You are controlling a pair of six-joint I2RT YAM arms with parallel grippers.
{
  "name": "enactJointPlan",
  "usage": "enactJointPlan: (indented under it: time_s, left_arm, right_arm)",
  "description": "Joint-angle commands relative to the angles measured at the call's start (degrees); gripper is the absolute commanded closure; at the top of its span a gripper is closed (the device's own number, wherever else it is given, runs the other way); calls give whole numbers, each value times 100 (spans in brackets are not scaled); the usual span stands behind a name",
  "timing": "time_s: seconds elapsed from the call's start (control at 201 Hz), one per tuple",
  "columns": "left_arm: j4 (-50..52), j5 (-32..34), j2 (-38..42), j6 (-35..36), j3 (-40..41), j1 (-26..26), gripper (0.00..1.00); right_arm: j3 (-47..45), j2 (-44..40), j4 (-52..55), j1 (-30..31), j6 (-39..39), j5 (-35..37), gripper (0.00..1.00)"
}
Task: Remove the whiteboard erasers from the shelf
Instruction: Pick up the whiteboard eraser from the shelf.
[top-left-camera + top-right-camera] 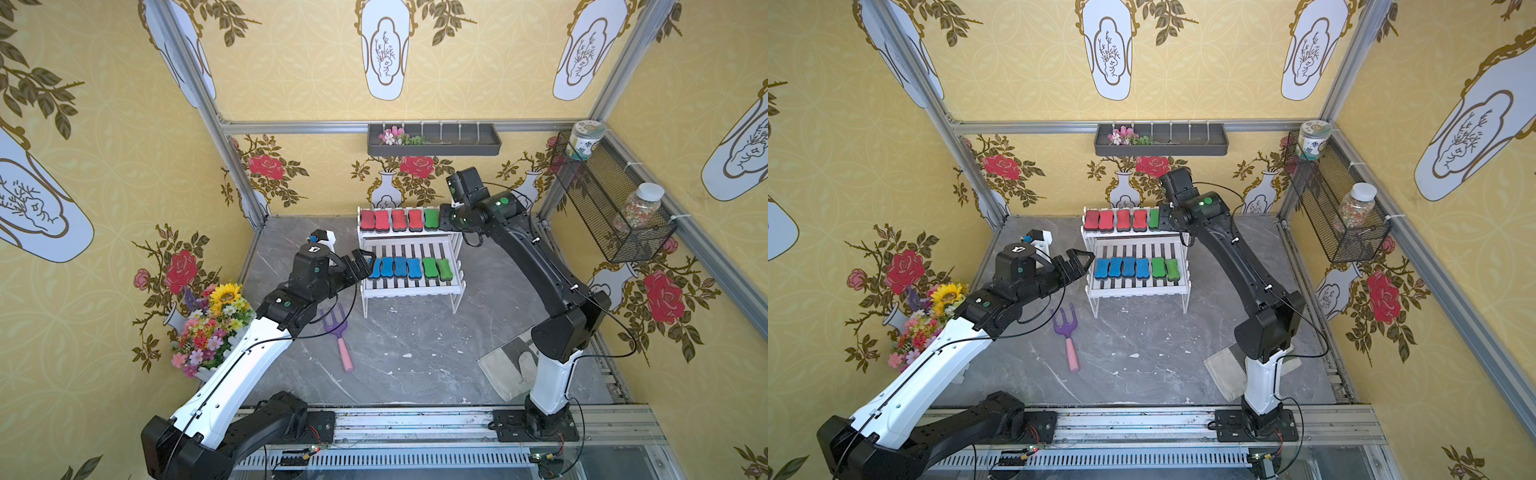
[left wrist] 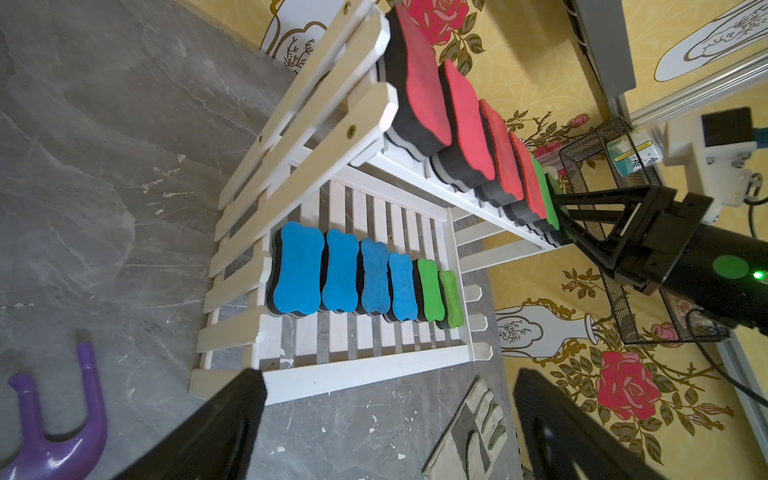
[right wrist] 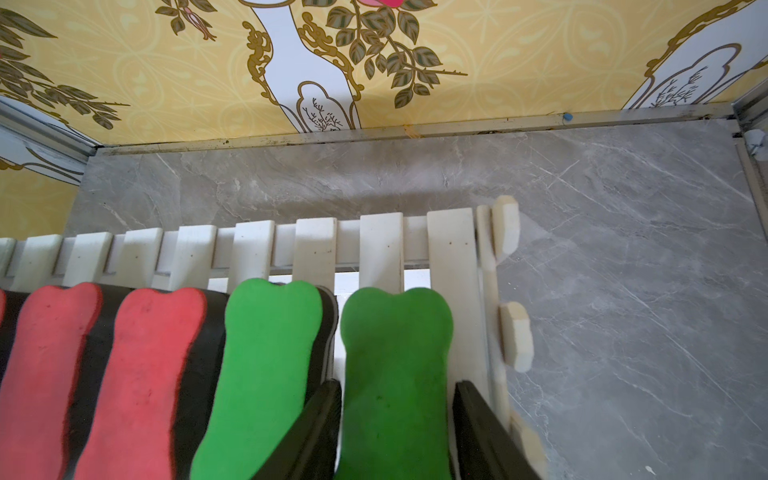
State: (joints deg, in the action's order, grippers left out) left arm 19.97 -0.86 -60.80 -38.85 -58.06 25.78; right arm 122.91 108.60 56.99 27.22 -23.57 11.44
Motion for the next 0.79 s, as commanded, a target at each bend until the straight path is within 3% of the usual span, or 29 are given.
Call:
enactJointPlan:
  time_s: [0.0, 0.214, 0.383, 0.557, 0.786]
  left_arm:
    - [7, 16, 15, 38, 2, -8, 0]
    - [22, 16, 32, 18, -35, -3, 0]
    - [24, -2, 89, -14, -81, -3, 0]
    - [42, -2, 222, -45, -8, -5, 0]
    - [-50, -60, 522, -218, 472, -4, 0]
  right_arm:
    - [35, -39, -72, 2, 57, 98, 54]
    - [35, -270, -219, 2, 158, 70, 60]
    - [-268, -950, -596, 75, 193, -312, 61]
    - [-1731, -2119, -1097, 440, 57, -564, 61]
    - [-4130, -3810, -1612, 1472, -322, -93, 61]
